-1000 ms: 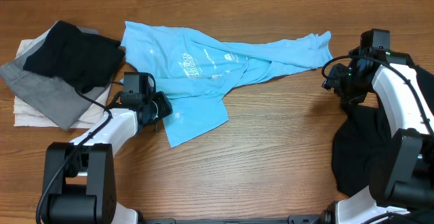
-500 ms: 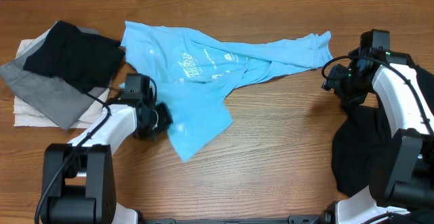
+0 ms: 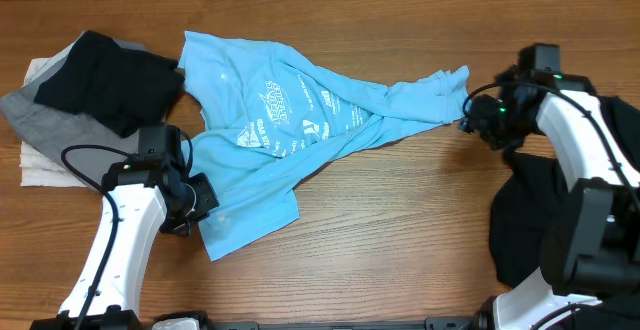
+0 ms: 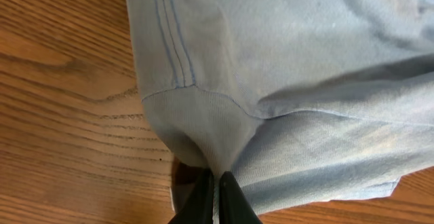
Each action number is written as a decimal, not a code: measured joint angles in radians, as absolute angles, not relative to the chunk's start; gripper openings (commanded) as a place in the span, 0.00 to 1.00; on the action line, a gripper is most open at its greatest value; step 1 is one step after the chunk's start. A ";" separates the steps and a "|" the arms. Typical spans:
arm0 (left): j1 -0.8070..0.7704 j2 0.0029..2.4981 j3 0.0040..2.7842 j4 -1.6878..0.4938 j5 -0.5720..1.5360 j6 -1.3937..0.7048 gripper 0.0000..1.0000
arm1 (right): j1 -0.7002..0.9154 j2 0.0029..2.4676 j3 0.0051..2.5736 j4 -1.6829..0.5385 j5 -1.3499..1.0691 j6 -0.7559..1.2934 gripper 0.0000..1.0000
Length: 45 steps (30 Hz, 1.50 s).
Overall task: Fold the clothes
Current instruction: 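Grasp the T-shirt's right hem corner with the right gripper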
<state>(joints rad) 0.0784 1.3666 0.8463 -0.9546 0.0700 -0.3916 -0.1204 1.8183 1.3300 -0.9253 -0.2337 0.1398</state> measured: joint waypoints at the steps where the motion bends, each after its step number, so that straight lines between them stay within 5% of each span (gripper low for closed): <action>1: 0.078 1.367 0.846 -0.954 0.070 -0.389 0.04 | -0.106 1.821 1.330 -0.900 -0.237 0.131 0.65; 15: 0.078 1.367 0.846 -0.951 0.070 -0.385 0.04 | -0.013 1.984 1.332 -0.636 -0.165 0.089 0.68; 17: 0.078 1.367 0.846 -0.945 0.071 -0.385 0.04 | -0.012 2.003 1.332 -0.624 -0.163 0.089 0.58; 20: 0.078 1.367 0.846 -0.941 0.073 -0.385 0.04 | -0.012 2.018 1.332 -0.615 -0.162 0.090 0.06; 32: 0.078 1.367 0.846 -0.910 0.074 -0.385 0.04 | -0.012 1.998 1.414 -0.590 -0.159 0.096 0.04; 34: 0.078 1.367 0.846 -0.907 0.074 -0.385 0.04 | -0.012 1.982 1.504 -0.493 -0.157 0.101 0.09; 37: 0.078 1.367 0.846 -0.909 0.074 -0.385 0.04 | -0.012 1.953 1.591 -0.377 -0.149 0.113 0.61; 40: 0.078 1.367 0.846 -0.909 0.074 -0.385 0.04 | -0.012 1.909 1.625 -0.342 -0.136 0.133 0.82; 45: 0.078 1.367 0.846 -0.909 0.074 -0.385 0.04 | -0.012 1.916 1.631 -0.548 -0.102 0.144 0.93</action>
